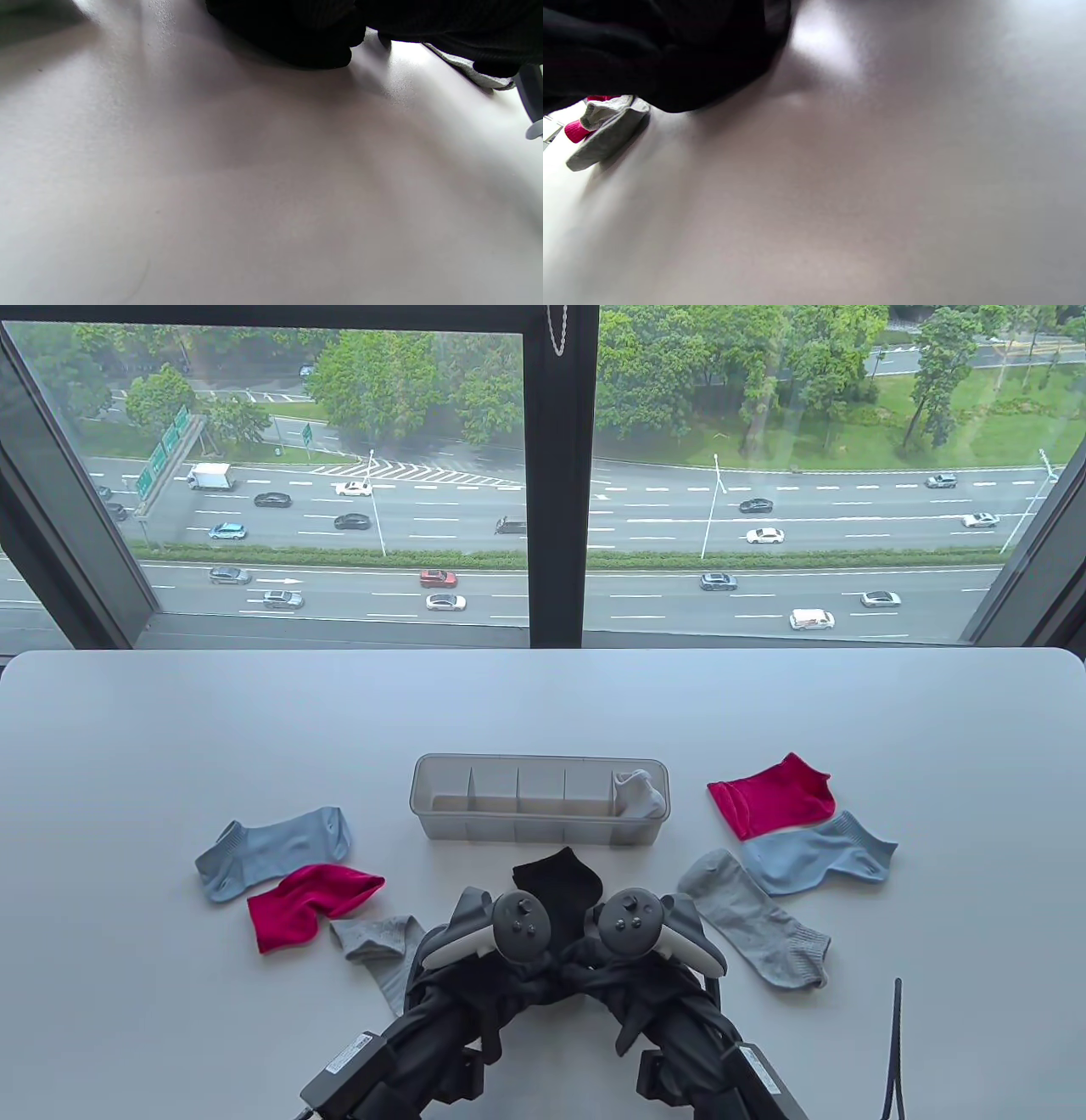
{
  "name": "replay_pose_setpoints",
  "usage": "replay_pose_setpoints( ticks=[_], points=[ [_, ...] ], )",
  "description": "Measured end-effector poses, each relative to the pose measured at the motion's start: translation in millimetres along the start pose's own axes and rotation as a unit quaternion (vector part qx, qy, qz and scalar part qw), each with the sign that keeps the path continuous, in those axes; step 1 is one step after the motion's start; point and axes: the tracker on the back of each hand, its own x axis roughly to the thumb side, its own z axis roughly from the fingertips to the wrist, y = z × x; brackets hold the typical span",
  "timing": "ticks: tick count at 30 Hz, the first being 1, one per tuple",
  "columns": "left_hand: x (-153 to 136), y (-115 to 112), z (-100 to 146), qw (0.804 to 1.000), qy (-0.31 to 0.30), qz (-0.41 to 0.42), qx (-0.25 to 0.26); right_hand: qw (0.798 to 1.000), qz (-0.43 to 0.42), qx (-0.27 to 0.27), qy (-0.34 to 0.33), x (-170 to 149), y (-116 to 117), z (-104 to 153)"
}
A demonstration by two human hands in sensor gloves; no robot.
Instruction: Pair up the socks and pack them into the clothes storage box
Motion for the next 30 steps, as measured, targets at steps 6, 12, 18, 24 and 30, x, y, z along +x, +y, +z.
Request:
replay_pose_setpoints(
  ticks=[6, 12, 18, 24, 30],
  points=[
    [-7.4, 2.8, 0.5, 0.993, -0.015, 0.116, 0.014, 1.000, 0.002, -0.012, 0.005, 4.8, 3.8, -1.9],
    [-9.7, 5.1, 3.0, 0.997, -0.003, 0.082, 0.015, 0.998, -0.059, -0.005, -0.001, 0.2, 0.4, -2.8],
    [-16.4, 4.5, 4.0, 0.991, -0.015, 0.126, 0.042, 0.995, -0.103, -0.013, -0.004, -2.0, 0.8, -2.7],
    [-14.9, 3.2, 4.1, 0.990, -0.024, 0.137, 0.025, 0.993, -0.115, 0.001, -0.009, -5.1, 0.7, -2.9],
    [-3.1, 0.5, 3.3, 0.998, -0.015, 0.032, 0.055, 0.993, -0.118, 0.002, -0.006, -5.9, -0.7, -2.6]
  ],
)
